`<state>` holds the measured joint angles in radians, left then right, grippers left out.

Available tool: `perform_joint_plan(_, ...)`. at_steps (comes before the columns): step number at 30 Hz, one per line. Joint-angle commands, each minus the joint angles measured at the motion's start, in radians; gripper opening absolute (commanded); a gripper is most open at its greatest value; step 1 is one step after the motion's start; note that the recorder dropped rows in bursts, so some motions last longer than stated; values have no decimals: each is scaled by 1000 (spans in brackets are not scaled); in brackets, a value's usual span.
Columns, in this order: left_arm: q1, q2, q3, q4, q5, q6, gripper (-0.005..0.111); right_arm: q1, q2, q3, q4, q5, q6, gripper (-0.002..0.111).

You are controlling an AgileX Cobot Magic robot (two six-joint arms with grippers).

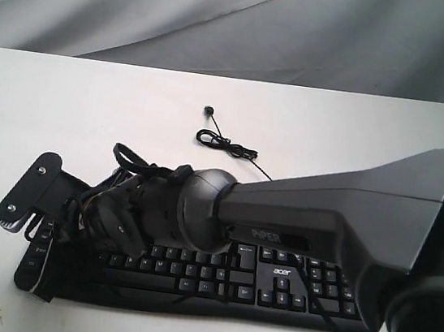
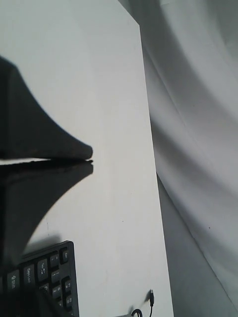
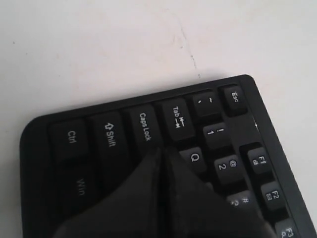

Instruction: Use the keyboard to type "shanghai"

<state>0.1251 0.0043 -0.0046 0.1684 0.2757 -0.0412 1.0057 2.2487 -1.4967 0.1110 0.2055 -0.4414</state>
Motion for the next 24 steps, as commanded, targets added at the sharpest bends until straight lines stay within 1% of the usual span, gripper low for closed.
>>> perform_joint_plan(1,-7,-4,5,-2,-10,-4,0,-8,-59,-6,-10,31,1,0)
perform_joint_plan(6,-7,-4,5,-2,-10,-4,0,-31,-132,48,-25,42,4,0)
perform_joint_plan(14,-7,-4,5,-2,-10,-4,0,-110,-303,307,-21,-10,8,0)
perform_joint_plan(17,-7,-4,5,-2,-10,-4,0,-137,-345,380,-21,-30,8,0)
perform_joint_plan(20,-7,-4,5,-2,-10,-4,0,-160,-360,425,-19,-44,8,0)
perform_joint_plan(24,-7,-4,5,-2,-10,-4,0,-169,-357,432,-19,-49,8,0)
